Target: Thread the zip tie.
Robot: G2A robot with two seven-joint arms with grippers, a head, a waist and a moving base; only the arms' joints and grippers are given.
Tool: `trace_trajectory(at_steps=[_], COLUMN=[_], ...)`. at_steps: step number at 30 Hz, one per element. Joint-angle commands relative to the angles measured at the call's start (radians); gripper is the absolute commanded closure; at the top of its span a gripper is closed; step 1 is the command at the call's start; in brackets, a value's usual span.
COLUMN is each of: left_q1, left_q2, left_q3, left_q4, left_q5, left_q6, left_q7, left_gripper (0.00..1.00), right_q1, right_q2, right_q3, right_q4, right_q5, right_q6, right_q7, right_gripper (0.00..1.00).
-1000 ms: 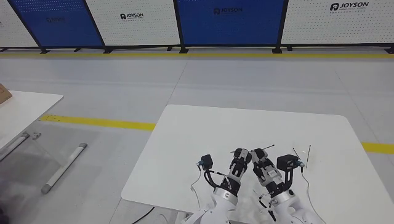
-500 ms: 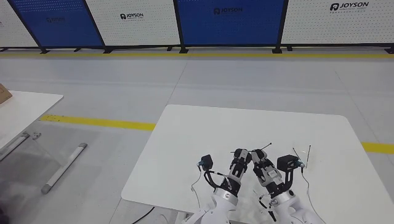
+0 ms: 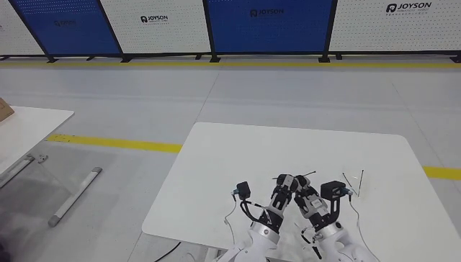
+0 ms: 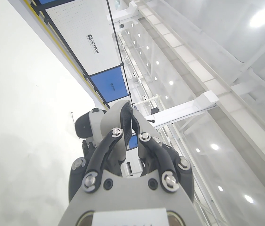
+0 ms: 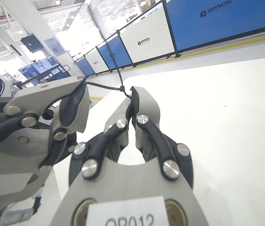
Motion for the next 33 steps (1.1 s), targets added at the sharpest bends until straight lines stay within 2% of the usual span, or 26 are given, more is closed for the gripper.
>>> trace_trajectory(at_steps=[1, 9, 19, 32, 33], left_q1=[0.001, 0.01, 0.045, 0.059, 0.057], left_q2=[0.0, 0.001, 0.009, 0.012, 0.012], left_q3=[0.001, 0.003, -0.011, -0.014, -0.015], left_q4=[-0.004, -0.037, -0.098, -0.112, -0.108], left_q5=[0.001, 0.002, 0.011, 0.02, 0.02], left_q6=[-0.003, -0.015, -0.042, -0.046, -0.04], left_q7=[-0.001, -0.003, -0.01, -0.007, -0.003], left_gripper=[1.0, 1.0, 1.0, 1.0, 1.0], right_q1=[0.001, 0.002, 0.013, 0.014, 0.012], right_q2=[0.0, -0.001, -0.003, -0.005, -0.005], right_q3=[-0.001, 0.003, 0.003, 0.004, 0.006], right_q4=[0.001, 0.011, 0.031, 0.037, 0.035], right_q5=[-0.002, -0.003, 0.007, 0.025, 0.031], right_q6=[0.001, -0.001, -0.008, -0.025, -0.031], right_q7=[0.001, 0.006, 0.013, 0.009, 0.005], right_gripper=[1.0, 1.0, 1.0, 1.0, 0.11])
